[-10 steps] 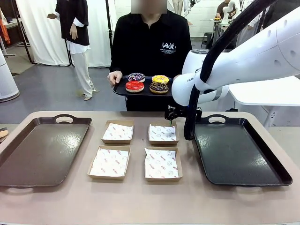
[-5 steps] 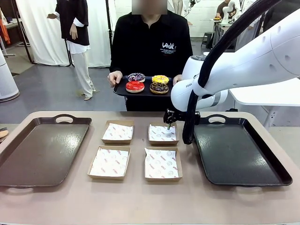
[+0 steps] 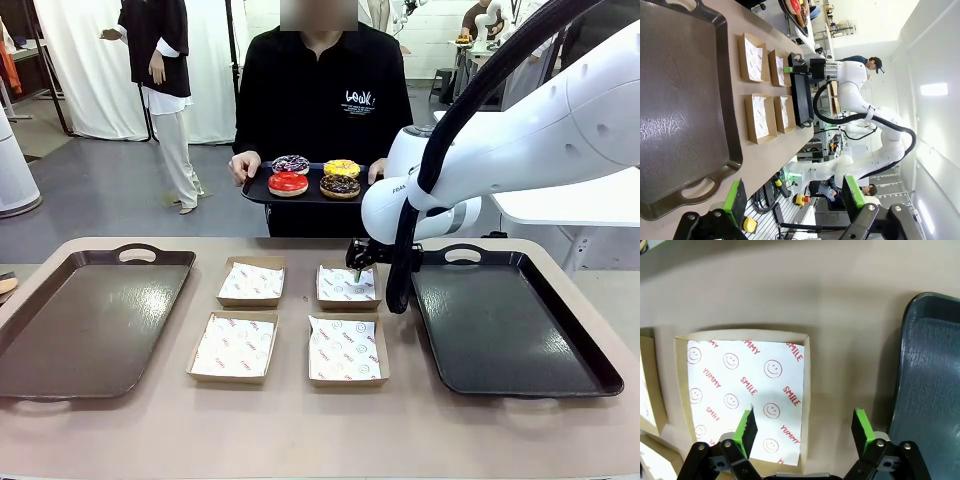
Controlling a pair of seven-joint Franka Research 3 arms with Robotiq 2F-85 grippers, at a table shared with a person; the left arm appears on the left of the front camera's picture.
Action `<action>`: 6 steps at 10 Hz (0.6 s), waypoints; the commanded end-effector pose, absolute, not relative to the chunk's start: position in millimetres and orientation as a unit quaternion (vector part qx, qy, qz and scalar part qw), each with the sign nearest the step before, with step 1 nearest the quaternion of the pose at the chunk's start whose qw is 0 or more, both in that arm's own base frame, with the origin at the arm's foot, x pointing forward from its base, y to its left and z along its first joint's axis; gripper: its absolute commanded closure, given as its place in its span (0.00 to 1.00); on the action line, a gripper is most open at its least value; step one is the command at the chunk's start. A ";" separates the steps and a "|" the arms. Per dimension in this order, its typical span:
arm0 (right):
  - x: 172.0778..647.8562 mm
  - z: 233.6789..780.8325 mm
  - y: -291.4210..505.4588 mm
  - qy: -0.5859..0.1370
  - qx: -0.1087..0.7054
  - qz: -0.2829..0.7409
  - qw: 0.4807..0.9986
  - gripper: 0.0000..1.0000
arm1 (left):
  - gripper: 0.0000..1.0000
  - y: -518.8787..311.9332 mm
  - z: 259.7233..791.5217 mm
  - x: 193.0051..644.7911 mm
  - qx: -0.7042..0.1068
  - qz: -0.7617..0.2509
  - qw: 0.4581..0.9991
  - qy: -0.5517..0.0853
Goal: Individually package the donuts and arrange them on the tray.
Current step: Pick up one Paper togo box.
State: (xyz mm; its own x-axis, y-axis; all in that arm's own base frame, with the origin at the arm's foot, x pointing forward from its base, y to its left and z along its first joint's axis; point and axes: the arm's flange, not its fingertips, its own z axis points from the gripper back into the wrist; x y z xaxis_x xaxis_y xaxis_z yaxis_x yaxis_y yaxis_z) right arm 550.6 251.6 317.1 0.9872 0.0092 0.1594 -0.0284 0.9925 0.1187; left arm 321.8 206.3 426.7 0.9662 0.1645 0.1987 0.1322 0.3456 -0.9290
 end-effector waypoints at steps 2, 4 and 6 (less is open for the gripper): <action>557.0 313.1 252.4 -0.079 0.085 0.019 0.993 0.62 | 0.00 206.1 427.9 321.0 -0.577 0.010 0.806 -0.136; 557.2 312.5 252.7 -0.081 0.085 0.019 0.993 1.00 | 0.00 206.1 427.9 321.0 -0.577 0.010 0.806 -0.136; 557.5 313.1 252.2 -0.082 0.084 0.018 0.993 0.84 | 0.00 206.1 427.9 321.0 -0.577 0.010 0.806 -0.136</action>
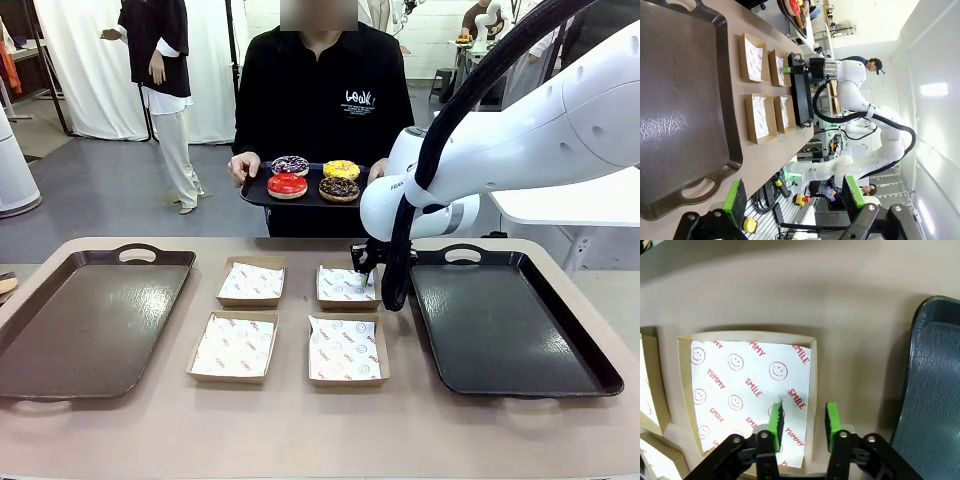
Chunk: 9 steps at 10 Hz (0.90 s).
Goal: Individually package the donuts and arrange them on the tray.
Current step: Pick up one Paper togo box.
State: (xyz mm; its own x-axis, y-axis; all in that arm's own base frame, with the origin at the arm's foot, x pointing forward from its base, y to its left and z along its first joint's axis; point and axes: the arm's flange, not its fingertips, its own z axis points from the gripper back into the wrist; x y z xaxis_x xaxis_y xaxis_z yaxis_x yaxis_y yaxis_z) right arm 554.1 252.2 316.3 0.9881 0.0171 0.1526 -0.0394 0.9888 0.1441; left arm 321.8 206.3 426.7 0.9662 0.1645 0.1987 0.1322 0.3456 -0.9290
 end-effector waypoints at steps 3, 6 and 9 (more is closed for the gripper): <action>557.9 312.9 249.6 -0.080 0.084 0.008 0.993 1.00 | 0.00 206.1 427.9 321.0 -0.577 0.010 0.806 -0.136; 557.9 317.2 247.5 -0.081 0.081 -0.024 0.993 1.00 | 0.00 206.1 427.9 321.0 -0.577 0.010 0.806 -0.136; 547.1 356.2 254.8 -0.061 0.073 -0.056 0.994 1.00 | 0.00 206.1 427.9 321.0 -0.577 0.010 0.806 -0.136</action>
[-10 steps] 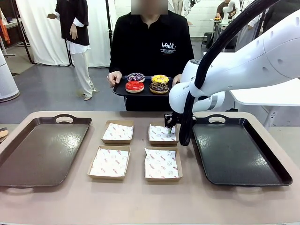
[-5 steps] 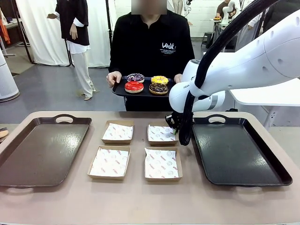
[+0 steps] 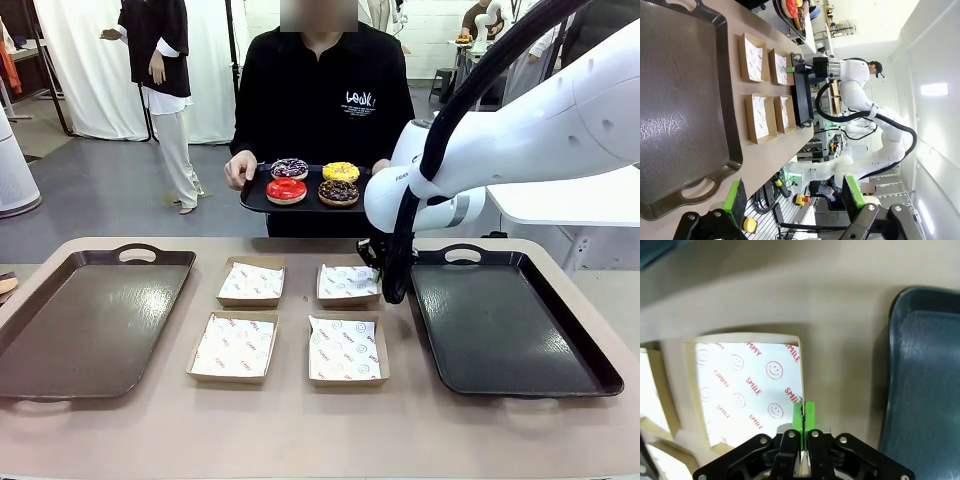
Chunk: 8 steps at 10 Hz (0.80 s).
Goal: Individually package the donuts and arrange them on the tray.
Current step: Pick up one Paper togo box.
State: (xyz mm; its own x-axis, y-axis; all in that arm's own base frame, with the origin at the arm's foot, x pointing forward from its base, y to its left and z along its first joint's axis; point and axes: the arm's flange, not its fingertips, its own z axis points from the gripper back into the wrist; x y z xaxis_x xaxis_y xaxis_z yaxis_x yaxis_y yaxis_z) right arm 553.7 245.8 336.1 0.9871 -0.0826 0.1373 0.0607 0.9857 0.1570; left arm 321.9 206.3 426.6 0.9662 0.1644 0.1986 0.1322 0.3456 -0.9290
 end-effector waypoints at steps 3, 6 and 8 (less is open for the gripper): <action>541.6 405.0 265.2 -0.041 0.040 -0.040 0.998 1.00 | 0.00 206.1 427.9 321.0 -0.577 0.010 0.806 -0.136; 540.9 449.0 275.4 -0.011 -0.011 -0.027 1.000 1.00 | 0.00 206.1 427.9 321.0 -0.577 0.010 0.806 -0.136; 541.0 479.7 280.5 -0.031 -0.018 -0.027 0.999 1.00 | 0.00 206.1 427.9 321.0 -0.577 0.010 0.806 -0.136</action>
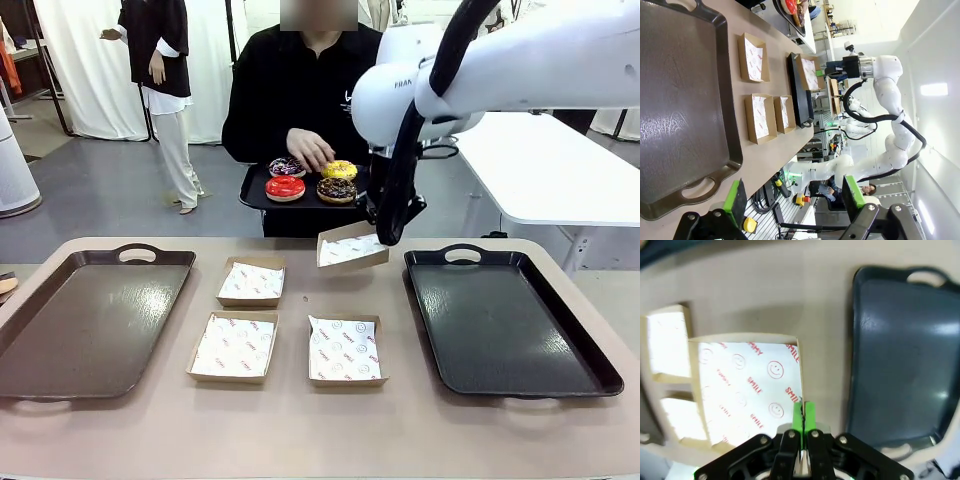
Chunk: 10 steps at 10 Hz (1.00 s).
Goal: Individually package the donuts and arrange them on the tray.
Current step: Pick up one Paper togo box, then place the picked Paper togo box on the Handle tray while simultaneously picking up another Paper togo box from the table with the other hand.
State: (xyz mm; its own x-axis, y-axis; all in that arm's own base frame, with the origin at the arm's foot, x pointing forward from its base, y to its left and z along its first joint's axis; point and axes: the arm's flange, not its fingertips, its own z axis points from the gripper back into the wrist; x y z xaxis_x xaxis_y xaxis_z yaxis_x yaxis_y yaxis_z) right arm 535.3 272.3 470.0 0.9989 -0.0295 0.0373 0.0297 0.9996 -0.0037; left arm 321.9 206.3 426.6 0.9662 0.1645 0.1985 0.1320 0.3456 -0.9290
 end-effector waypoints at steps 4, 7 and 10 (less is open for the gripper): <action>570.0 498.8 263.5 -0.054 0.003 -0.026 0.998 1.00 | 0.00 206.1 427.9 321.0 -0.577 0.010 0.806 -0.136; 556.5 503.3 267.8 -0.045 0.012 -0.025 0.999 1.00 | 0.00 206.1 427.9 321.0 -0.577 0.010 0.806 -0.136; 556.5 503.3 267.8 -0.045 0.012 -0.025 0.999 1.00 | 0.00 206.1 427.9 321.0 -0.577 0.010 0.806 -0.136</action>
